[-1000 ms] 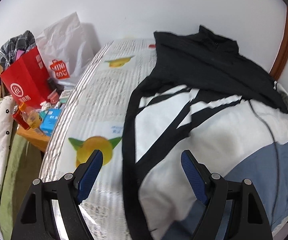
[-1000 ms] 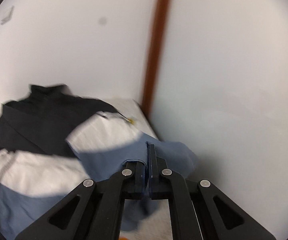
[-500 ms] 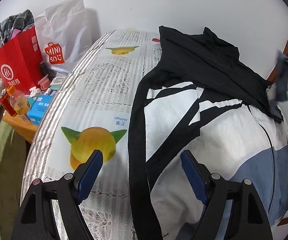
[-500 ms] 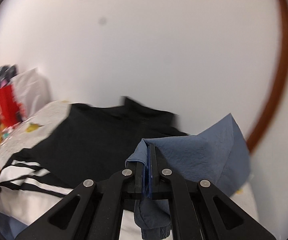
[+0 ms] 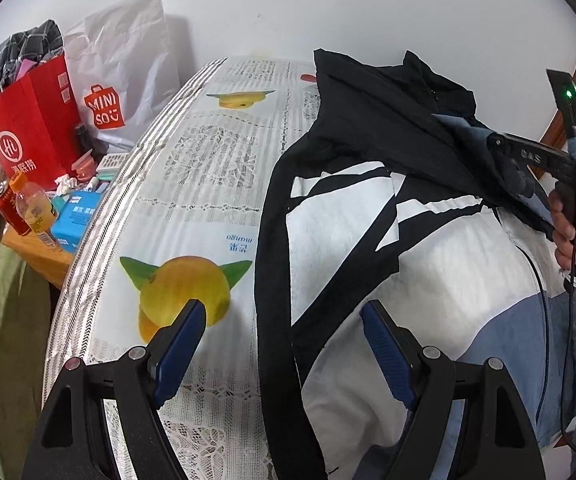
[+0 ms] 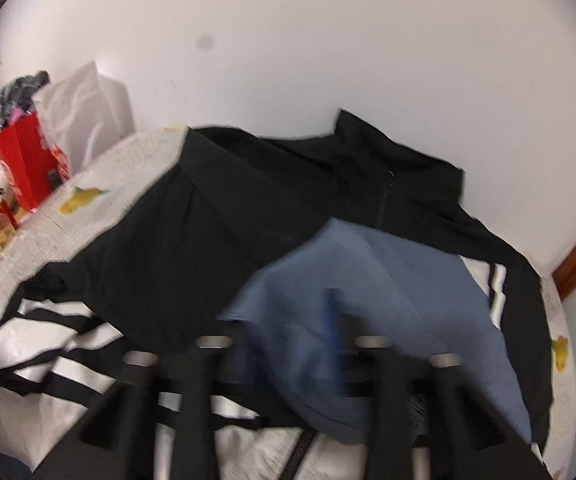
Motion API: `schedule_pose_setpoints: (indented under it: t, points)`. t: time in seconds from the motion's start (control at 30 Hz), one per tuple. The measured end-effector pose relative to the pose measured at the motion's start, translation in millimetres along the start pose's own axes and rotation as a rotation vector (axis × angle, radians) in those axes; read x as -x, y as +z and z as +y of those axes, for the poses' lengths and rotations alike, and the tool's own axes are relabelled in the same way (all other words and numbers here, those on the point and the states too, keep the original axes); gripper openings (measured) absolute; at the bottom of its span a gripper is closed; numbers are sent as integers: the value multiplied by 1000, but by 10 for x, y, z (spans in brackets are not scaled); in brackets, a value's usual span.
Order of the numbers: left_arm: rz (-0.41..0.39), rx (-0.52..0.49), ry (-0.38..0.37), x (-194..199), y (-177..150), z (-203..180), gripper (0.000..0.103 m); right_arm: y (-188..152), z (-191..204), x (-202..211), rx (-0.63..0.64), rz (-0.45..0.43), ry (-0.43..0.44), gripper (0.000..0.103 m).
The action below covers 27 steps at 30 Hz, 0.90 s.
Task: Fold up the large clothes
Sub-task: 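Fold the blue-grey sleeve with the right tool across the jacket body and release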
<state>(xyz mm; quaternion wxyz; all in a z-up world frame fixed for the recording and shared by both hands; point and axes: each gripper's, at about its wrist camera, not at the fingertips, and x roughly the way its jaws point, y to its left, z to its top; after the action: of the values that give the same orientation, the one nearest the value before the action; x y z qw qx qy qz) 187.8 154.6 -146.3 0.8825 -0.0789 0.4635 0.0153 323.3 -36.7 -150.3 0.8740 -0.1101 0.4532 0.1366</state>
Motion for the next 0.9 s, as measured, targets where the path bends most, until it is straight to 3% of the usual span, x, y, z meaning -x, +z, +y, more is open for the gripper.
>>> schedule_pose_setpoints:
  t: [0.03,0.07,0.13,0.43,0.77,0.9]
  points:
    - [-3,0,1,16,7,-10,79,-40,-44,42,-8,-6,-18,80]
    - [-7,0,3,36,14,-22,79,-55,-67,75,-13,-16,-19,87]
    - [-18,-4,7,89,35,-58,79,-129,-131,188,-29,-24,-9,91]
    - [-93,-36,-22,386,189,-406,79,-555,-692,843,-179,-29,26,91]
    - [-137,-124,-72,538,470,-1161,78,-1270,-1624,1560,-300,-36,-121,91]
    - [-136,-172,-31,520,577,-1466,79,-1529,-1960,1756,-336,-43,-178,91]
